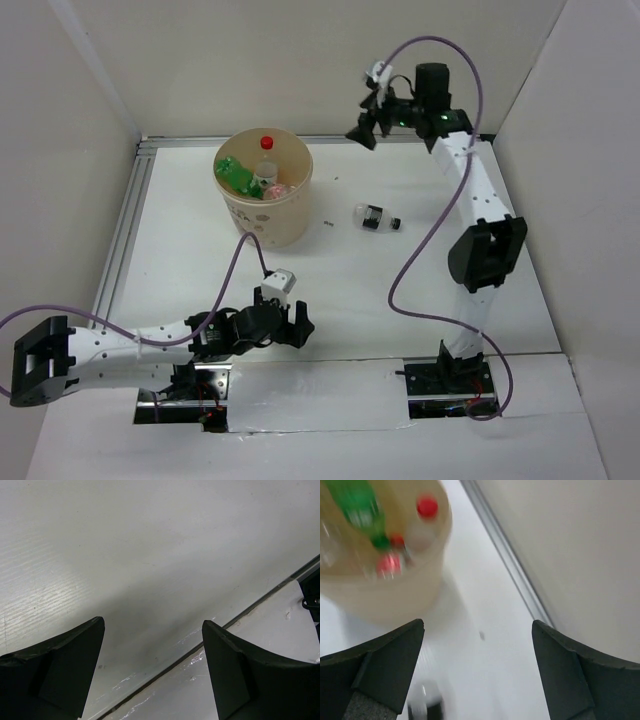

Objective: Put the plastic bottles in the bin

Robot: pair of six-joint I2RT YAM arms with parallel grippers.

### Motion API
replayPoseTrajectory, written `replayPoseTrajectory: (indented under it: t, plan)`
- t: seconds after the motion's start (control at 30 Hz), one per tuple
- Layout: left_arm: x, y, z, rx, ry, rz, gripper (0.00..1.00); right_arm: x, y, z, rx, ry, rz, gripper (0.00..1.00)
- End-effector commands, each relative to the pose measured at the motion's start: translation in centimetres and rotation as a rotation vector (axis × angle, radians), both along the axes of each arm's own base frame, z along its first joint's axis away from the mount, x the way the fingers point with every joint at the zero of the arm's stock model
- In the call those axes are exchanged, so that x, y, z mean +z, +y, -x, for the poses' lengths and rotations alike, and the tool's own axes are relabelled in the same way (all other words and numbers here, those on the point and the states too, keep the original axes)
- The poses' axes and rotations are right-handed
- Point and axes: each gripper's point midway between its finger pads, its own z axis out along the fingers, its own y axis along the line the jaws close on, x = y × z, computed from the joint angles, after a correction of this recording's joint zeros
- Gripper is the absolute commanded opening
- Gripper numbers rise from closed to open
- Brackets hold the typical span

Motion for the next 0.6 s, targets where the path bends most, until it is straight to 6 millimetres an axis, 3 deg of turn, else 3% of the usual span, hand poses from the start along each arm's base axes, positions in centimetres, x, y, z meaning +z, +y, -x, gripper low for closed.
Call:
replayPoseTrajectory:
  t: [0.0,0.03,0.07,0.2,0.37,0.4,0.57]
  plan:
    - [0.7,-0.2,-0.3,0.027,-0.016,0.047,0.91,-6.7,-5.0,2.8,0.058,-0.034,0.296,0.94]
    - [0.3,-0.2,-0.3,0.021,-0.018,0.029,0.91,-9.1,-6.4,3.8,0.044,0.006,0.391,0.93]
    - [0.3,-0.1,-0.3,0.016,-0.024,0.023,0.91,-12.9,-7.3,4.8,0.087,0.028,0.474,0.91]
    - [0.7,-0.9,-0.4,-0.005,-0.028,0.013,0.91,-18.8,-9.3,7.8,0.129,0.118,0.596,0.86]
    - [0.3,-1.2,-0.4,-0.012,-0.014,-0.009,0.91,-21.9,-9.6,7.2,0.084,0.117,0.603,0.92]
    - [0.1,-1.0,-0.3,-0.012,-0.011,-0.019,0.91,-23.3,-9.9,7.2,0.065,0.151,0.609,0.93]
    - [0.5,-1.0,-0.2,0.000,0.002,-0.005,0.91,-26.2,-10.8,4.5,-0.048,0.138,0.637,0.96]
